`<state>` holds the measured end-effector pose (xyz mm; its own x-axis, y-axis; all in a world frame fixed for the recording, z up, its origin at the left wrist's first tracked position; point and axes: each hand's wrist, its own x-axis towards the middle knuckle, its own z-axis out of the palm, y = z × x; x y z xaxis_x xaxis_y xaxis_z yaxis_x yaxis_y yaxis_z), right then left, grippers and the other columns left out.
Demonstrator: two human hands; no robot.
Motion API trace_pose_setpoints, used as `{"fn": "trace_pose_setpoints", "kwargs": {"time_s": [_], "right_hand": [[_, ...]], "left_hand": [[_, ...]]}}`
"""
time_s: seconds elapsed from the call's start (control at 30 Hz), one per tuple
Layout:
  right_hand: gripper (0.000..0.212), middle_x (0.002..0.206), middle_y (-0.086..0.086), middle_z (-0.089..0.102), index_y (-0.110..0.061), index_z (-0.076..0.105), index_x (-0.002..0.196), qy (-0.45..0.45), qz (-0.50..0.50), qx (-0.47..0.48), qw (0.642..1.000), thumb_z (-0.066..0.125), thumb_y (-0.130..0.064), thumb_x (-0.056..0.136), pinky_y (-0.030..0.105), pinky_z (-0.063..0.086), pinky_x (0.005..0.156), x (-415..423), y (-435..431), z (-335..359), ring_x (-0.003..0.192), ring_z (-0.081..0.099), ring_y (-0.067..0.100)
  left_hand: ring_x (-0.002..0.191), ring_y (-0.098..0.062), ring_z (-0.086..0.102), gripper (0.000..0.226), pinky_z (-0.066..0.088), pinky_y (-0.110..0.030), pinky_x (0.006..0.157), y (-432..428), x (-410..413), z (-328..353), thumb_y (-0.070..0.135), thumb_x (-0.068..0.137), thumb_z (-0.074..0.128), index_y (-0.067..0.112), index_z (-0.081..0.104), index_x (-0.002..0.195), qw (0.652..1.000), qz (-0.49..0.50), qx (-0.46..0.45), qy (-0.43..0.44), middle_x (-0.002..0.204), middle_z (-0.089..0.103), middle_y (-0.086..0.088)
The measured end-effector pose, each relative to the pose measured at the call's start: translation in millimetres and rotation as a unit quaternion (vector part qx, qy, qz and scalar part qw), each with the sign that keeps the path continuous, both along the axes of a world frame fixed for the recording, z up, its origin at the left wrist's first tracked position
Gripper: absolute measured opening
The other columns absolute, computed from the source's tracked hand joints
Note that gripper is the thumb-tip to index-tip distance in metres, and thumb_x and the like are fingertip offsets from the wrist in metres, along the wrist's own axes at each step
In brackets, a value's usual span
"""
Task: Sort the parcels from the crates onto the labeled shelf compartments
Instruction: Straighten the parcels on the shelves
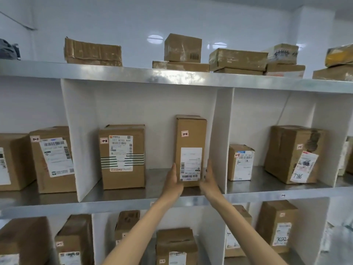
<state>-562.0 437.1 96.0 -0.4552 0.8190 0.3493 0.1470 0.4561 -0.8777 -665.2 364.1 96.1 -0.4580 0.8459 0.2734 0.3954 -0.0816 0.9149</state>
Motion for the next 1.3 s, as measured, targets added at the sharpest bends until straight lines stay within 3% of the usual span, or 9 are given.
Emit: {"fn": "trace_pose_setpoints", "kwargs": {"time_s": [0.07, 0.13, 0.3, 0.47, 0.63, 0.73, 0.8, 1.1, 1.3], "right_hand": [[0.083, 0.155, -0.001, 0.022, -0.018, -0.007, 0.151, -0.006, 0.019, -0.029, 0.999, 0.053, -0.011, 0.094, 0.031, 0.019, 0.117, -5, 6, -6, 0.143, 0.021, 0.017], [0.086, 0.152, 0.002, 0.028, -0.020, -0.006, 0.151, 0.000, 0.015, -0.031, 0.999, 0.052, -0.005, 0.090, 0.038, 0.023, 0.117, -10, 15, -16, 0.141, 0.028, 0.019], [0.067, 0.135, 0.003, 0.047, -0.016, 0.024, 0.141, 0.041, -0.005, 0.015, 0.999, 0.048, 0.002, 0.081, 0.043, 0.038, 0.110, -18, 27, -28, 0.127, 0.044, 0.013], [0.079, 0.147, -0.002, 0.033, -0.026, 0.010, 0.148, 0.020, -0.035, 0.058, 0.997, 0.050, -0.004, 0.084, 0.044, 0.030, 0.115, -15, 30, -34, 0.139, 0.029, 0.012], [0.071, 0.149, -0.017, 0.021, -0.034, 0.006, 0.148, 0.028, -0.041, 0.128, 0.991, 0.047, -0.010, 0.095, 0.018, 0.020, 0.111, 7, 1, -28, 0.138, 0.020, -0.002], [0.074, 0.139, -0.029, 0.017, -0.052, 0.006, 0.137, 0.024, -0.030, 0.178, 0.983, 0.042, -0.004, 0.094, 0.004, 0.013, 0.104, 24, -9, -19, 0.130, 0.015, -0.016], [0.072, 0.135, -0.034, 0.017, -0.049, 0.010, 0.136, 0.035, -0.022, 0.195, 0.980, 0.043, -0.002, 0.093, -0.002, 0.013, 0.102, 39, -12, -13, 0.124, 0.014, -0.024], [0.063, 0.148, -0.011, 0.032, -0.022, 0.026, 0.146, 0.055, -0.011, 0.211, 0.976, 0.044, 0.003, 0.091, 0.017, 0.022, 0.115, 173, 10, -6, 0.137, 0.027, -0.001], [0.059, 0.144, -0.008, 0.037, -0.021, 0.030, 0.145, 0.044, -0.057, 0.171, 0.983, 0.044, 0.001, 0.093, 0.028, 0.028, 0.115, 270, 52, -5, 0.132, 0.033, 0.001]], "left_hand": [[0.139, -0.014, 0.029, 0.073, 0.028, -0.035, 0.115, 10, 0, -5, 0.005, 0.091, 0.052, 0.026, 0.014, 0.150, 1.000, 0.011, 0.014, 0.003, 0.151, 0.030, 0.004], [0.137, -0.012, 0.031, 0.074, 0.030, -0.033, 0.113, 17, 2, -9, 0.003, 0.091, 0.051, 0.026, 0.013, 0.150, 0.999, 0.014, 0.028, 0.003, 0.147, 0.033, 0.006], [0.141, -0.017, 0.025, 0.080, 0.028, -0.037, 0.115, 25, -1, -18, -0.001, 0.089, 0.049, 0.025, 0.006, 0.151, 0.999, 0.023, 0.021, 0.014, 0.153, 0.025, 0.000], [0.141, -0.014, 0.020, 0.066, 0.017, -0.019, 0.107, 16, 1, -20, 0.004, 0.094, 0.047, 0.019, 0.015, 0.149, 0.994, 0.082, 0.061, 0.035, 0.153, 0.022, 0.001], [0.123, 0.005, 0.028, 0.051, 0.021, -0.001, 0.097, 5, 13, -17, 0.003, 0.093, 0.048, 0.022, 0.034, 0.138, 0.973, 0.141, 0.167, 0.068, 0.135, 0.036, 0.012], [0.119, 0.002, 0.034, 0.046, 0.024, 0.008, 0.089, 3, 34, -7, -0.003, 0.090, 0.049, 0.016, 0.041, 0.131, 0.956, 0.165, 0.228, 0.087, 0.129, 0.039, 0.010], [0.119, -0.001, 0.039, 0.043, 0.029, 0.006, 0.089, 3, 51, -1, -0.005, 0.089, 0.049, 0.017, 0.045, 0.127, 0.948, 0.169, 0.256, 0.083, 0.128, 0.045, 0.006], [0.114, -0.012, 0.048, 0.040, 0.040, -0.034, 0.103, 40, 170, 4, -0.007, 0.087, 0.046, 0.022, 0.049, 0.115, 0.931, 0.187, 0.303, 0.080, 0.116, 0.053, 0.006], [0.112, -0.007, 0.049, 0.036, 0.036, -0.007, 0.093, 71, 259, -4, -0.007, 0.089, 0.043, 0.017, 0.050, 0.115, 0.942, 0.157, 0.294, 0.047, 0.116, 0.054, 0.003]]}}
